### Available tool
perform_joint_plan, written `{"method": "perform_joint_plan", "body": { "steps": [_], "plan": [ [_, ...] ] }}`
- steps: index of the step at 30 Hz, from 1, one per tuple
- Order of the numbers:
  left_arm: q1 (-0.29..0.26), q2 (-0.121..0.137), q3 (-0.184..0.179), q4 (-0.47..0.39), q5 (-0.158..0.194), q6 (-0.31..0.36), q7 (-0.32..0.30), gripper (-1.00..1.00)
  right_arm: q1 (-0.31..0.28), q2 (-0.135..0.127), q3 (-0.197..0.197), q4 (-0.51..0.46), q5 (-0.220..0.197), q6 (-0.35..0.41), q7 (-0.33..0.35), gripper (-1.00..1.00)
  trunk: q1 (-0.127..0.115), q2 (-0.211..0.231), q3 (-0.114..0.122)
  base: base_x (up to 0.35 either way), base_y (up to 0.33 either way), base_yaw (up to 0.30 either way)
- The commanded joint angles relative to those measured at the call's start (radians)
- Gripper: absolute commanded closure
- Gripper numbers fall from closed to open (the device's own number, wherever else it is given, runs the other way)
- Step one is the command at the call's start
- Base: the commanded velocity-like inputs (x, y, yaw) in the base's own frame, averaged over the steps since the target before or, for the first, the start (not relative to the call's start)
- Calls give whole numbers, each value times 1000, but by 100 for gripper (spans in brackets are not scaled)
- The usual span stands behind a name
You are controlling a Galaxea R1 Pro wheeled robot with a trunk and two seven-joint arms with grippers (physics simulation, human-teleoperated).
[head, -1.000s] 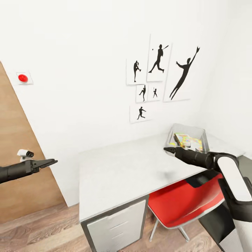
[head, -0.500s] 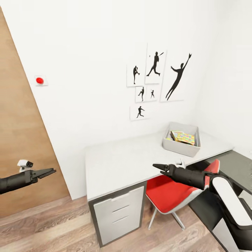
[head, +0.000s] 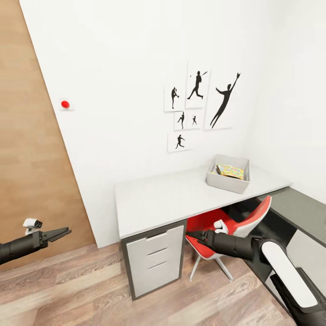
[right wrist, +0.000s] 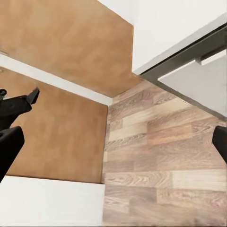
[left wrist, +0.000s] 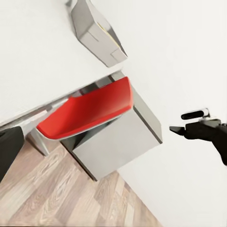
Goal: Put all the toys in the child's room - the three board games (two on the bed and one on the table), the two jigsaw puzzles on the table, and the tennis ball on the table - inside the toy box on the table in the child's room.
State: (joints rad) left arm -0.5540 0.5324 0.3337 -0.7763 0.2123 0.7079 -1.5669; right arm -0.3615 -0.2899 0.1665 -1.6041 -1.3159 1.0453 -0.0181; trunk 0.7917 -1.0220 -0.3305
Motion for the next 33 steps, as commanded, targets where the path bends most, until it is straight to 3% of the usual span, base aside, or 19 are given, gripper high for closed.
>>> {"method": "perform_joint_plan", "body": {
  "steps": [1,3,9,13,14,16,19,20,26,29,33],
  "plan": [
    [0,0,0,3,-1,9,-4,-100,-1,-1,8,0,-1,2,-2,-100,-1,-1,-1,-315,0,0],
    [3,1,0,11,-1,5,-4,-100,-1,7,30,0,1,2,-3,-100,-1,-1,-1,-309,0,0],
    [5,1,0,26,-3,3,-4,-100,0,69,48,8,24,2,-10,-100,-1,-1,-1,-210,0,0],
    [5,5,1,50,-5,4,-4,-100,0,106,51,20,141,2,-12,-100,-1,-1,-1,-43,0,0],
    [5,5,1,56,-6,4,10,-100,0,126,50,33,203,2,-13,-100,-1,-1,-1,-8,0,0],
    [5,5,0,58,-6,4,45,-100,0,141,50,40,235,2,-14,-100,-1,-1,-1,-5,0,0],
    [5,4,0,74,-7,2,123,-100,0,153,50,75,261,2,-15,-100,-1,-1,-1,-2,0,0],
    [5,4,-1,139,-8,-65,246,-100,0,159,50,199,302,-21,-14,-100,-1,-1,-1,0,0,0],
    [5,3,-10,252,-27,-145,383,-100,0,164,72,365,434,-107,-17,-100,-1,-1,-1,0,0,0],
    [5,-4,-12,339,-107,-214,495,-100,0,174,106,511,546,-186,-19,-100,-1,-1,-1,0,0,0],
    [5,-12,-11,449,-195,-315,632,-100,0,179,120,688,611,-310,-19,-100,-1,-1,-1,0,0,0]
  ]
}}
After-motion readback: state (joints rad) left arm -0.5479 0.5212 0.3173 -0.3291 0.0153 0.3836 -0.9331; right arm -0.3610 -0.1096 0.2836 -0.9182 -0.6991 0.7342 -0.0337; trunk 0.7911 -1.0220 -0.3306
